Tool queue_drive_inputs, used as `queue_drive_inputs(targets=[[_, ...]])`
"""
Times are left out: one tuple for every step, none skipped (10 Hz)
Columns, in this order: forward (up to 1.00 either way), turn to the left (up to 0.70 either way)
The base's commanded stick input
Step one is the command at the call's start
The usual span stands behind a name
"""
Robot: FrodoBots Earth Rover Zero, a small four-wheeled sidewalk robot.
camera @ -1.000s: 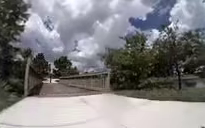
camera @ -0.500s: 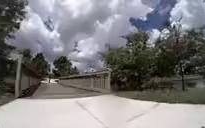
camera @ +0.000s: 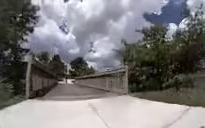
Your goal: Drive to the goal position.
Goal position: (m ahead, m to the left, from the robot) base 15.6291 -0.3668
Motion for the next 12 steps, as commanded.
queue_drive_inputs(targets=[[0.70,0.00],[0.70,0.00],[0.70,0.00],[0.70,0.00],[0.70,0.00],[0.70,0.00],[0.70,0.00],[0.70,0.00],[0.70,0.00],[0.70,0.00],[0.70,0.00],[0.70,0.00]])
